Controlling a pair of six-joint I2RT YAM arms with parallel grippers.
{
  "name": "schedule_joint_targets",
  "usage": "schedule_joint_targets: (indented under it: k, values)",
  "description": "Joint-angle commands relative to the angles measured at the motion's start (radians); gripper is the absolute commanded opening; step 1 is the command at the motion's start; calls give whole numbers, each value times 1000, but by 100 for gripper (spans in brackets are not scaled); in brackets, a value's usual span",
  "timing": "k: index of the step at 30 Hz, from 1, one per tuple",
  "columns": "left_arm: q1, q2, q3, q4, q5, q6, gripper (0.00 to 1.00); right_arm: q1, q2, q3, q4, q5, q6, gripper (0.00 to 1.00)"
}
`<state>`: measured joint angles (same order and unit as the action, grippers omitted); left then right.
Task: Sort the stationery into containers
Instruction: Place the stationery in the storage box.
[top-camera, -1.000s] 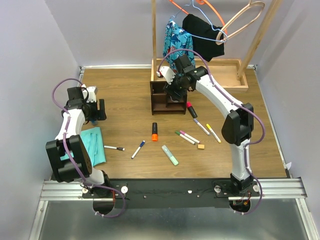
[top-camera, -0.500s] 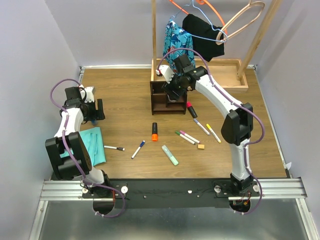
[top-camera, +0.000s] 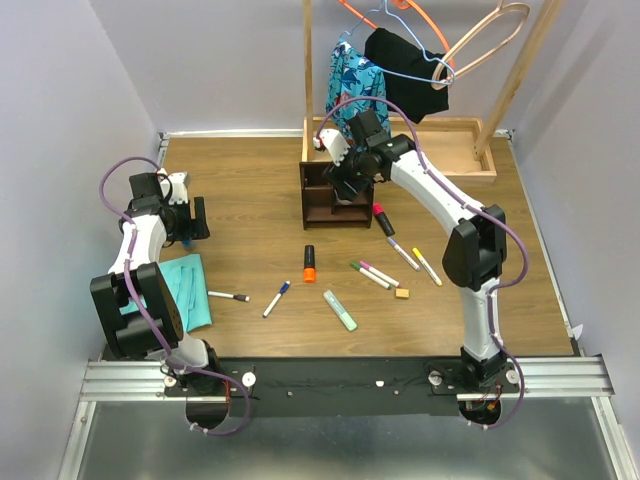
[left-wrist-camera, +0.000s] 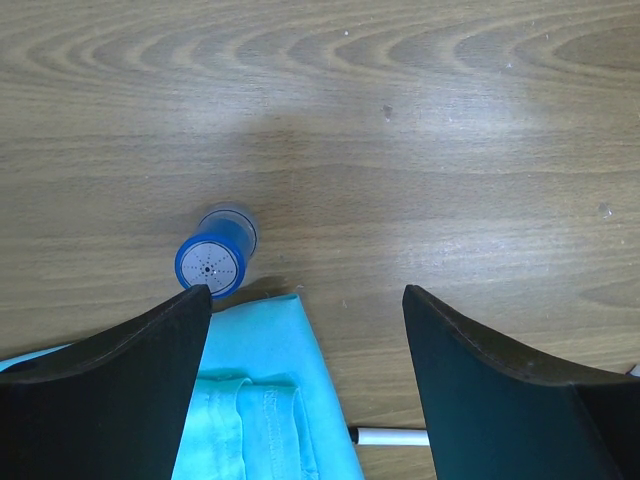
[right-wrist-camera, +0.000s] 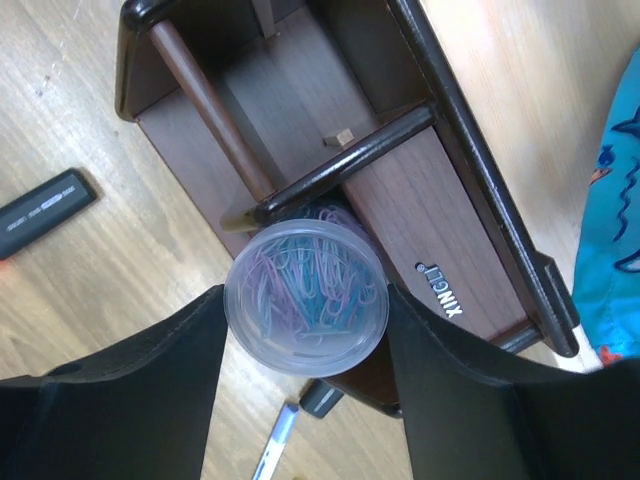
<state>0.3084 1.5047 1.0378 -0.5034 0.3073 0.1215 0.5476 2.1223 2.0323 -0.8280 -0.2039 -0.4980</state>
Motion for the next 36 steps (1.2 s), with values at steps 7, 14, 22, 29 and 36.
schedule_joint_targets:
  k: [7,14,22,29,36]
  values:
    - [11,-24,-2,42,33,-10,99,2,-42,-41,133,43,30,84]
    - [9,-75,-5,34,20,26,99,2,-114,-44,139,75,42,85]
    - [29,-126,2,-171,12,268,99,2,-312,-227,112,-110,47,84]
    - [29,-156,-31,-231,-22,316,99,3,-396,-452,128,-150,3,76]
    - [29,-152,-47,-221,-83,326,99,3,-384,-534,154,-181,-86,44]
